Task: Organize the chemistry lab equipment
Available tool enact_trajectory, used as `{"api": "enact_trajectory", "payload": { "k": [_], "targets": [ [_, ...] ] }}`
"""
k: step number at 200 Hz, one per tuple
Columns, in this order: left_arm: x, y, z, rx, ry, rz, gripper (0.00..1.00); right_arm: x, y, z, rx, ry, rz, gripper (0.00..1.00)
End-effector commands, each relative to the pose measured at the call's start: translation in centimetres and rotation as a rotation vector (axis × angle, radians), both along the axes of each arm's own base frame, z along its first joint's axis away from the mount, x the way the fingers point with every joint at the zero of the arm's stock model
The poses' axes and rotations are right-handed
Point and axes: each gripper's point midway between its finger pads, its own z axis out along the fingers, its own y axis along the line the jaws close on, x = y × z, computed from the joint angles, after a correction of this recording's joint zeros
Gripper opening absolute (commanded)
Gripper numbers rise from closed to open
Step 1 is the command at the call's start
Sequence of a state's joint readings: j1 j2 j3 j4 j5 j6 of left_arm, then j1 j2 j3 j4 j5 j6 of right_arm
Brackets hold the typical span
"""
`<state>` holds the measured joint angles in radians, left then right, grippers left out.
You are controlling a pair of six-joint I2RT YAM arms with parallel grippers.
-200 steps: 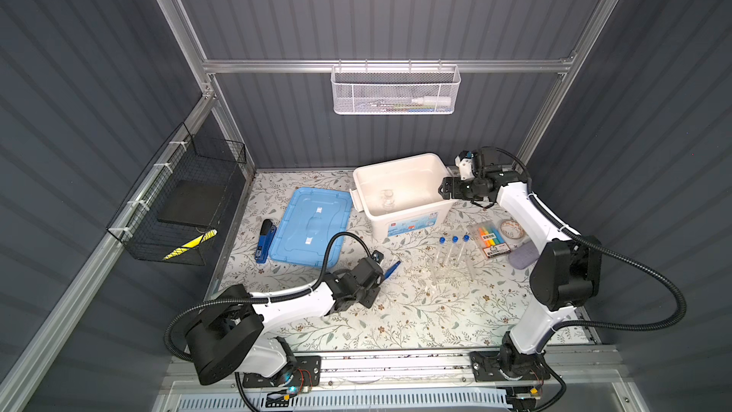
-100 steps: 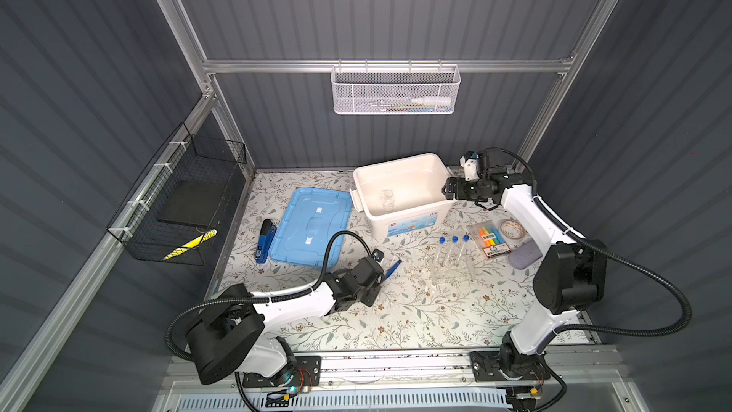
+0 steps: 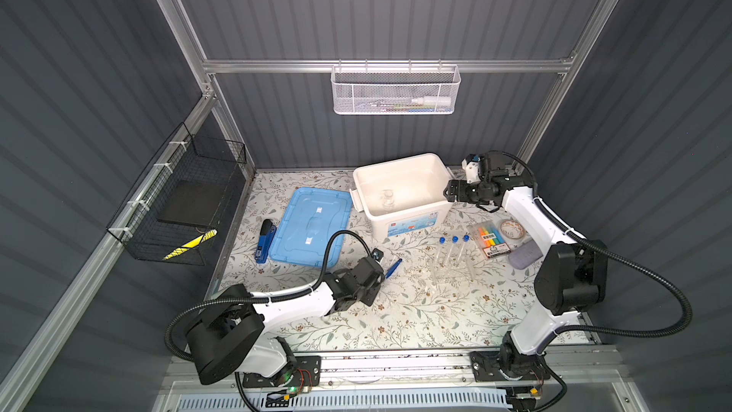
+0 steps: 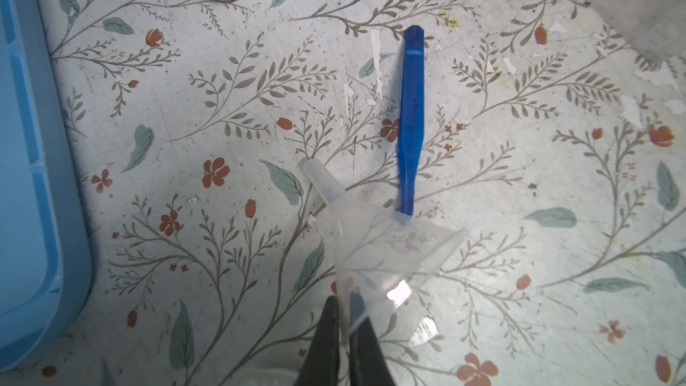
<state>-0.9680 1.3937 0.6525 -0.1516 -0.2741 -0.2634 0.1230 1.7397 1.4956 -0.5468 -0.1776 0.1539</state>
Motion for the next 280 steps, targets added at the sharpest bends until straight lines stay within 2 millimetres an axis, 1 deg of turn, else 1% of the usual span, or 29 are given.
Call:
{"api": "enact_trajectory", "payload": {
  "k": [1, 43, 76, 103, 117, 120, 127, 130, 135, 156, 189, 212, 252, 280],
  "targets": [
    [0.3, -0.1, 1.3, -0.023, -0.039, 0.006, 0.09, -0.3, -0.2, 0.9, 0.015, -0.02, -0.004, 0.93],
    [0.5, -0.2, 2.5, -0.047, -0.065, 0.004, 0.08, -0.3, 0.0, 1.0, 0.033, -0.033, 0.0, 0.94],
    [0.7, -0.2, 3.5, -0.055, -0.085, 0.003, 0.07, -0.3, 0.6, 1.0, 0.074, -0.066, 0.017, 0.94],
    [0.8, -0.2, 4.3, -0.066, -0.105, 0.003, 0.07, -0.1, 1.6, 0.9, 0.12, -0.077, 0.048, 0.94],
    [0.9, -0.2, 4.8, -0.074, -0.112, 0.004, 0.07, -0.2, 1.8, 0.5, 0.135, -0.066, 0.057, 0.94],
    [0.9, -0.3, 4.9, -0.075, -0.113, 0.003, 0.07, 0.2, 1.9, 0.9, 0.141, -0.09, 0.061, 0.94],
    [0.9, -0.2, 5.0, -0.077, -0.114, 0.003, 0.07, 0.4, 1.9, 0.8, 0.147, -0.096, 0.06, 0.94],
    [0.9, -0.3, 5.2, -0.079, -0.117, 0.003, 0.07, 0.5, 1.8, 0.8, 0.149, -0.098, 0.058, 0.94],
    [1.0, -0.2, 5.4, -0.083, -0.121, 0.005, 0.07, 0.4, 2.4, 0.9, 0.18, -0.096, 0.083, 0.94],
    [1.0, -0.3, 6.2, -0.099, -0.134, 0.006, 0.07, 0.6, 3.0, 1.0, 0.219, -0.1, 0.107, 0.93],
    [1.3, -0.5, 7.9, -0.124, -0.165, 0.004, 0.06, 0.8, 3.4, 0.5, 0.254, -0.083, 0.126, 0.92],
    [1.5, -0.6, 9.0, -0.141, -0.184, 0.003, 0.06, 1.0, 3.3, -0.1, 0.277, -0.062, 0.123, 0.89],
    [1.6, -0.8, 10.1, -0.16, -0.201, 0.003, 0.06, 1.2, 3.0, -1.0, 0.305, -0.023, 0.11, 0.8],
    [1.8, -1.1, 11.2, -0.186, -0.22, 0.005, 0.06, 1.0, 3.4, -1.1, 0.322, -0.012, 0.129, 0.73]
  ]
}}
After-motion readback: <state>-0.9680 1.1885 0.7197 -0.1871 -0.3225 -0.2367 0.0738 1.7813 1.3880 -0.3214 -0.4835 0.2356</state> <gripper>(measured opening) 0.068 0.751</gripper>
